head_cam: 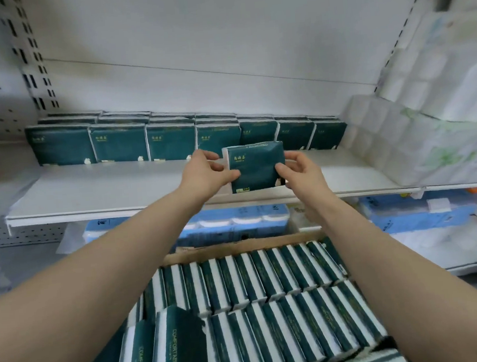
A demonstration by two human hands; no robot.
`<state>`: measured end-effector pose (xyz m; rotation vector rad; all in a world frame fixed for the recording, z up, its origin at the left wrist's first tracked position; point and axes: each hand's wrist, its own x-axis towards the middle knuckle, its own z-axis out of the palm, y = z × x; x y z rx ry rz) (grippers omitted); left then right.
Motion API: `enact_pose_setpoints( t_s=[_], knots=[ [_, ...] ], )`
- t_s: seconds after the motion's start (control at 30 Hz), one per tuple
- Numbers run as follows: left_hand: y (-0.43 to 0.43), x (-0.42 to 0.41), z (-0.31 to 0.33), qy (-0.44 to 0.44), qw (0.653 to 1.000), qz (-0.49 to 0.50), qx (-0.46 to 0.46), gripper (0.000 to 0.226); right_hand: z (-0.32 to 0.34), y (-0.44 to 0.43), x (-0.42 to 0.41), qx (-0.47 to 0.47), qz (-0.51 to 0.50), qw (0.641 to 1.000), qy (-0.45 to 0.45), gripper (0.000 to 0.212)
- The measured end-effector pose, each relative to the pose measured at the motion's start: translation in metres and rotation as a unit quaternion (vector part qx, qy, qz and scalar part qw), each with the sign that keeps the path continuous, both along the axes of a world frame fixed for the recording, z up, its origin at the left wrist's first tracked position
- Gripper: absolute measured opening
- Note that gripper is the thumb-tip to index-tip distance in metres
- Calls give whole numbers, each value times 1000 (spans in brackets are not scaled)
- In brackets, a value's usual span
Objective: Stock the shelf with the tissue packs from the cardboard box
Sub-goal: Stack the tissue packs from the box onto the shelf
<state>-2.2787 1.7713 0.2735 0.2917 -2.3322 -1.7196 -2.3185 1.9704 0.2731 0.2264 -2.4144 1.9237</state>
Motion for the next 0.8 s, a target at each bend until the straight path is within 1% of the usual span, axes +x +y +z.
enact_pose_setpoints(
  t_s=[0.2, 0.33, 0.43, 0.53, 0.7, 0.8],
  knots=[
    [16, -47, -13, 28, 999, 0, -22, 39, -13, 6, -43, 33, -36, 999, 16, 31],
    [24, -75, -24, 57, 997, 8, -45, 35, -23, 9, -69, 49, -49, 997, 28, 35],
    [28, -96, -31, 73, 995, 13, -69, 37, -27, 8, -91, 67, -70, 994, 46, 38],
    [30, -115, -34, 84, 993, 12, -78, 41, -30, 3, -116, 79, -90, 991, 66, 37],
    [35, -132, -47, 101, 985, 10, -138, 56, -39, -6, -145, 91, -117, 986, 72, 31],
    [34, -135, -55, 101, 981, 7, -163, 54, -48, -10, -151, 92, -124, 985, 75, 33]
  ],
)
